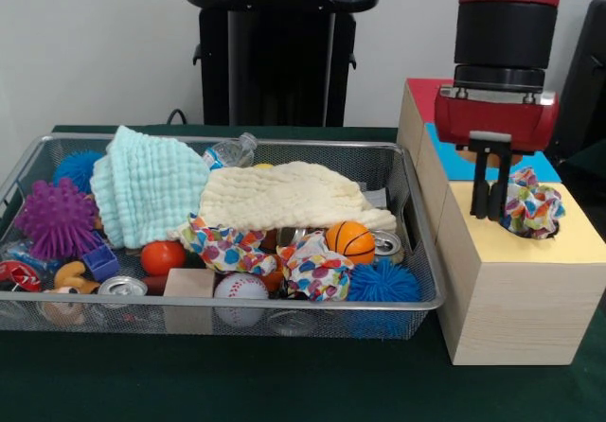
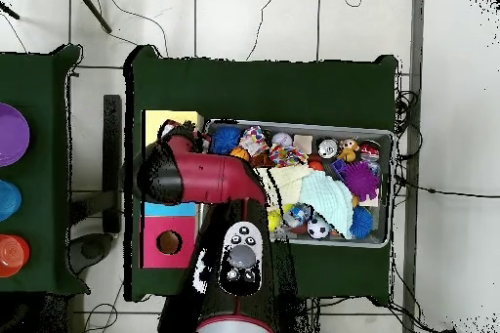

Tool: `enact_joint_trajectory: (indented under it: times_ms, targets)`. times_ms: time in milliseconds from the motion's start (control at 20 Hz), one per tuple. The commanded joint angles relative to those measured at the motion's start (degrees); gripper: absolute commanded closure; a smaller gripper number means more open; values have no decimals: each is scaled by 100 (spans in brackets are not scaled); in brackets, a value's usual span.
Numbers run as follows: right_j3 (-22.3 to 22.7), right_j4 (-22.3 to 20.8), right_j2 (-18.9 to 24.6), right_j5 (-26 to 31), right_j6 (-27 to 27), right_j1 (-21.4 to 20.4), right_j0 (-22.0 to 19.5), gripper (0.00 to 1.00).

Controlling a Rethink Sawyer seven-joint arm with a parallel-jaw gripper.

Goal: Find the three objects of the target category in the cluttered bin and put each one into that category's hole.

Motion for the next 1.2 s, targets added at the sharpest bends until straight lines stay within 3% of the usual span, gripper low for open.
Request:
enact_joint_trajectory:
  times_ms: [50, 300, 500, 850, 1200]
  targets:
    - [476, 344, 1275, 1306, 339, -187, -400, 100]
    - [574, 821, 1596, 1911, 653, -199, -562, 100]
    - [386, 898, 1473, 2615, 684, -104, -489, 100]
    - [-35, 569, 1184, 3717, 550, 115, -322, 100]
    - [-253, 180, 623, 3698, 820, 173, -5, 100]
